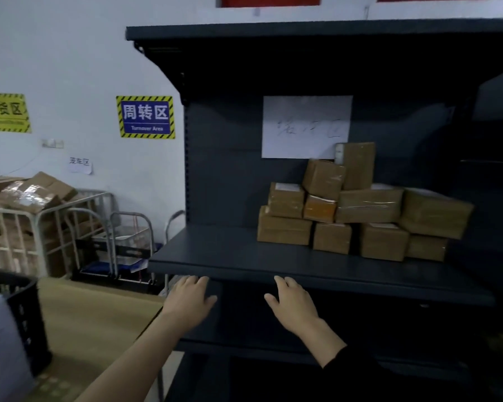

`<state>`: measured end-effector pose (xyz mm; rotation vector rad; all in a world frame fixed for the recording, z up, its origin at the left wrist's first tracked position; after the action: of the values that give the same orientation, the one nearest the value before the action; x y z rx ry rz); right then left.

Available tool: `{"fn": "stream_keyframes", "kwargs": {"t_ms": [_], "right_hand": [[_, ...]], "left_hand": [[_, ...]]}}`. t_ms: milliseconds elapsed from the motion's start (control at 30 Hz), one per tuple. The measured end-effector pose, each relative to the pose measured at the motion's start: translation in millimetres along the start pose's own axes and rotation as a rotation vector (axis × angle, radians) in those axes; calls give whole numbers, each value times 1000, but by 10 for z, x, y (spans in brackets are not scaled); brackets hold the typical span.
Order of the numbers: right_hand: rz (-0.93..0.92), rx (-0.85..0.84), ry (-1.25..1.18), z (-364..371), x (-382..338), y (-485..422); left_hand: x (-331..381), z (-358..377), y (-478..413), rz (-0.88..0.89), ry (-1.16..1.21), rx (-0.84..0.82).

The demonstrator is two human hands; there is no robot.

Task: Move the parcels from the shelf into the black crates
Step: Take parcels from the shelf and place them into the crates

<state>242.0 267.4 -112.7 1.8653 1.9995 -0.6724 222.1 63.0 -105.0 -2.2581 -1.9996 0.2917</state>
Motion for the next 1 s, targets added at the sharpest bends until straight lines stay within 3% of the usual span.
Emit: {"fn": "stream_keyframes", "kwargs": {"t_ms": [533,767,1000], "right_hand": [[157,123,28,-748,1009,-322],[144,176,21,-959,927,-904],[64,295,-90,-1185,625,-1531]], "left_hand": [[1111,-180,-929,182,82,66],[1175,-290,-1610,205,155,98],[1081,-438,-2272,162,473,99]]}}
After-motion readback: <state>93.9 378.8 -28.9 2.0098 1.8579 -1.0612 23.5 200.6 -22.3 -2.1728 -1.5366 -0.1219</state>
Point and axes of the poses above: each hand's wrist, its own y-axis away from the middle knuckle, its own z-axis out of the palm, x = y × z, the point moved 9 cm from there along -y, towards the middle knuckle, and after that the axes turned 14 degrees about -y, right-handed, at the moved point
